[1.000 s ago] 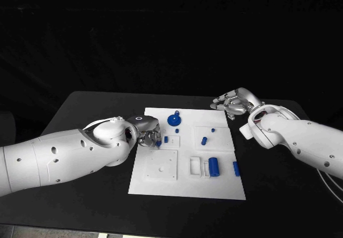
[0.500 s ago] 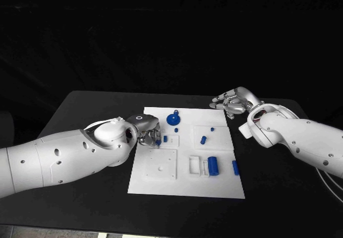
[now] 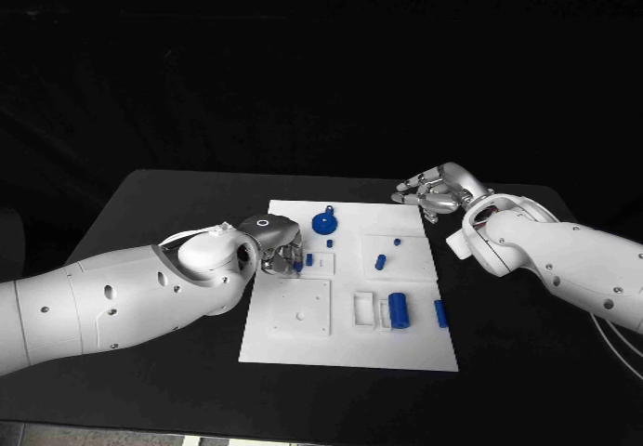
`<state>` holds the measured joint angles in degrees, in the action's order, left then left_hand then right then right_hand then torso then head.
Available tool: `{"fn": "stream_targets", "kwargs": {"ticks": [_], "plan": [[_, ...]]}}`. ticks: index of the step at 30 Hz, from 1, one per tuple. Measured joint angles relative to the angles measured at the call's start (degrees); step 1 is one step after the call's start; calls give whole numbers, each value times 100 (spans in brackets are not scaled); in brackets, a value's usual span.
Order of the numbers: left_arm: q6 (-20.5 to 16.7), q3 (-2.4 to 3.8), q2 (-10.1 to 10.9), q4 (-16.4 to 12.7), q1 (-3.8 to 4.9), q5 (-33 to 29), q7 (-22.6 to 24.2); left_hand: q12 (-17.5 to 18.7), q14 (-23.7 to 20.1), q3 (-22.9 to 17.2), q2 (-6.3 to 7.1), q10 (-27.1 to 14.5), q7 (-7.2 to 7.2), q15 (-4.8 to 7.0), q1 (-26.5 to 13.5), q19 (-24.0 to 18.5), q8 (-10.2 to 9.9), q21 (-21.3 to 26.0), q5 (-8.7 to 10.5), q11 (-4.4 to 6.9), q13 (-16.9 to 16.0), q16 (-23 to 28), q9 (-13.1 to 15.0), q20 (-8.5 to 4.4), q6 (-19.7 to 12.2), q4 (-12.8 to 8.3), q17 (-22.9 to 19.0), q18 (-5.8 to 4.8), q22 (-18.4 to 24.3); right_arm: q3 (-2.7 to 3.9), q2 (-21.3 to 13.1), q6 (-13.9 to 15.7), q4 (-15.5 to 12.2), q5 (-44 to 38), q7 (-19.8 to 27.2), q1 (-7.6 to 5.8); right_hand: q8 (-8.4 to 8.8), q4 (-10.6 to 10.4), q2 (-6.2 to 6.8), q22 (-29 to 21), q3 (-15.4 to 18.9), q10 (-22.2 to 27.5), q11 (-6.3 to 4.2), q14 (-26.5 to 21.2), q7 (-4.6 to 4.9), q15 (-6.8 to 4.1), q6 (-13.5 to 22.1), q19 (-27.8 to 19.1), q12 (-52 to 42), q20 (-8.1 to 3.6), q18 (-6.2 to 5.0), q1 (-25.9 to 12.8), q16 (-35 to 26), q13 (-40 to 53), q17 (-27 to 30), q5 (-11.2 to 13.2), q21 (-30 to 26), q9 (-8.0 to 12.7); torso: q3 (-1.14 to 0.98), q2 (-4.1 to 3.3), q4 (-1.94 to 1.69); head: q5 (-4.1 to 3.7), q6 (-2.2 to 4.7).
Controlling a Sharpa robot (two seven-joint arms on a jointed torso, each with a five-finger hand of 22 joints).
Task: Assemble the parts on the task board
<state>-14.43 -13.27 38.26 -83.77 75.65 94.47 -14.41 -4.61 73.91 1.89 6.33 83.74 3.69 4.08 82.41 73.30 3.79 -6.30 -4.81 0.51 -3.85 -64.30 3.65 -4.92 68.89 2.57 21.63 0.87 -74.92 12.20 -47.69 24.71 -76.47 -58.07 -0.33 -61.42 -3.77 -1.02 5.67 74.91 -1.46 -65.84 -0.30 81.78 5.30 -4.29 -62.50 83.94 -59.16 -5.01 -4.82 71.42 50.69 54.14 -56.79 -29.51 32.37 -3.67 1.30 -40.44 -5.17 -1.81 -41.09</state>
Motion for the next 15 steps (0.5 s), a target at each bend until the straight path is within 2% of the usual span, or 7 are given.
{"fn": "stream_targets", "kwargs": {"ticks": [3, 7, 8, 10, 15], "plan": [[-4, 0, 4, -19, -5, 61, -17, -22, 0, 0, 0, 0, 1, 0, 0, 0, 0, 0, 0, 0, 0, 0, -3, 0, -1, 0, 11, 0, 0, 0, -1, 0, 0, 0, 2, 6, 0, 16, 0, 0, -16, 0, 0, 0, 0, 0, 0, 0, 0, 0, 0, 0, 0, 0, 0, 0, 0, 0, -1, 0, -1, -1, 2], [-4, 0, 6, -43, -12, 126, -35, -22, 0, -16, -52, 0, -21, 0, 52, 21, 0, -22, -151, 0, 1, -26, -4, -21, 61, -16, 11, 0, 1, 0, -1, 0, 0, 0, 6, 10, 0, 16, 0, 0, -16, 0, 0, 0, 0, 0, 0, 0, 0, 0, 0, 0, 0, 0, 0, 0, 0, 0, -2, 0, -2, -4, 11], [-4, 0, 6, -45, -13, 139, -39, -22, 0, -38, -80, 4, -21, 0, 80, 21, 0, -22, -212, 4, 1, -26, -4, -21, 61, -22, 14, 0, 0, 0, -1, 0, 0, 0, 6, 10, 0, 16, 0, 0, -16, 0, 0, 0, 0, 0, 0, 0, 0, 0, 0, 0, 0, 0, 0, 0, 0, 0, -2, 0, -2, -4, 15], [-4, 0, 9, -54, -15, 167, -48, -22, 13, -116, -179, 21, -17, 12, 113, 21, -2, -26, -482, 21, 1, -26, -12, -21, 98, 13, 18, 0, 0, 0, -1, 0, -1, 0, 8, 12, 0, 16, 0, 0, -16, 0, 0, 0, 0, 0, 0, 0, 0, 0, 0, 0, 0, 0, 0, 0, 0, 0, -2, 0, -2, -4, 23], [-4, -1, 20, -82, -21, 212, -57, -22, 29, -280, -285, 22, -25, 29, 72, -2, -8, -67, -922, 22, 1, -26, -12, -43, 105, 177, 24, 0, 1, 0, 3, 0, -1, 0, 13, 16, 0, 16, 0, 0, -16, 0, 0, 0, 0, 0, 0, 0, 0, 0, 0, 0, 0, 0, 0, 0, 0, 0, -5, 0, 2, 1, 31]]}}
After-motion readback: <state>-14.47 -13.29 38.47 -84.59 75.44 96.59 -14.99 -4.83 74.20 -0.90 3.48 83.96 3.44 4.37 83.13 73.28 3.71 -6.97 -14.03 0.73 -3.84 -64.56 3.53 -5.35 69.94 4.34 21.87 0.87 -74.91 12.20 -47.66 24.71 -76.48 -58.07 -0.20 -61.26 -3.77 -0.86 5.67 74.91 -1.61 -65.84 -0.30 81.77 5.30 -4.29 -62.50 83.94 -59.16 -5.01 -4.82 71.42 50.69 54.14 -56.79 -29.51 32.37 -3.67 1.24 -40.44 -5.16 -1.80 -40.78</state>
